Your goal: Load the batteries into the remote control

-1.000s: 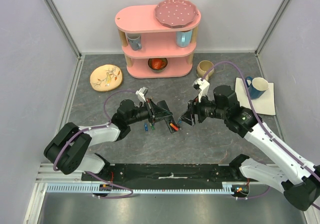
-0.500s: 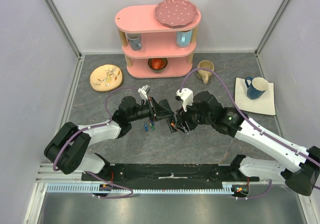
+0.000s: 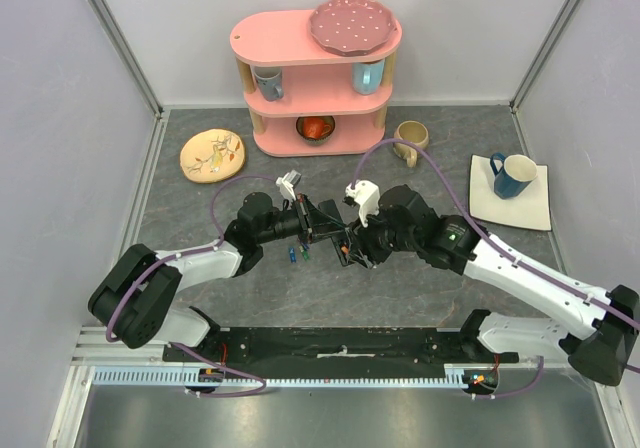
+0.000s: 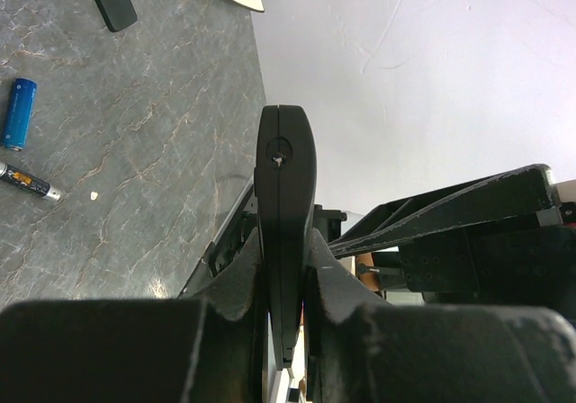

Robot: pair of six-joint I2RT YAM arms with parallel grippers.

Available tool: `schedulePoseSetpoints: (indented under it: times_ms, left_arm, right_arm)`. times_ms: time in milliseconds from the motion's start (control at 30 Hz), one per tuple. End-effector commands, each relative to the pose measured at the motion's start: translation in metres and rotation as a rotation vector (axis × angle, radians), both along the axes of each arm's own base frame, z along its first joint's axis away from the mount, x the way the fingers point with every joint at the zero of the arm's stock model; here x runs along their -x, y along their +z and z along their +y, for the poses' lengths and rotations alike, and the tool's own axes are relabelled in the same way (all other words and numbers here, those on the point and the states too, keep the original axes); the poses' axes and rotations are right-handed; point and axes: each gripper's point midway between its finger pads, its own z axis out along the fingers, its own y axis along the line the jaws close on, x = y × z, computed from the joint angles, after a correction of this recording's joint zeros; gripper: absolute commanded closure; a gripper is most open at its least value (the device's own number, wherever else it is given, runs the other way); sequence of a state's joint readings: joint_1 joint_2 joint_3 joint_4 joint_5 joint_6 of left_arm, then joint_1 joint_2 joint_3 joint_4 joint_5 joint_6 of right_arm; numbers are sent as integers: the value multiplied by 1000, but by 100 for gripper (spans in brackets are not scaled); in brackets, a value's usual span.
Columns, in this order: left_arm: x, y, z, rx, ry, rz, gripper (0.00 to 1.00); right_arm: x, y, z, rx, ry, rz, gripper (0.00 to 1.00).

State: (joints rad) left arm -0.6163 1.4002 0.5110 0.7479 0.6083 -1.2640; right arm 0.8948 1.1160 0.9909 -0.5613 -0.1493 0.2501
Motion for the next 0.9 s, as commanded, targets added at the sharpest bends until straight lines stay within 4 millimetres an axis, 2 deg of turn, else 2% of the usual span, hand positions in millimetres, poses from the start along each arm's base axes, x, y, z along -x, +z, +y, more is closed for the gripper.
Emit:
schedulePoseSetpoints:
  times_ms: [0,167,467,700,867]
  left_arm:
    - [-1,22,-4,33,-29,-92,98]
    - [0,24,-4,37,-31,-94,98]
    - [1,24,-3,37,-31,-94,98]
    - [2,24,-3,32,-32,-96,98]
    - [2,18,-2,12,-33,-102,98]
  right_arm:
    - [-1,-5,5,9,12,-7,48]
    - [0,-14,5,27,11,7,51]
    - [1,-15,3,32,14,7,58]
    - [2,-15,4,32,19,11,74]
    - [0,3,3,-3,10,-27,81]
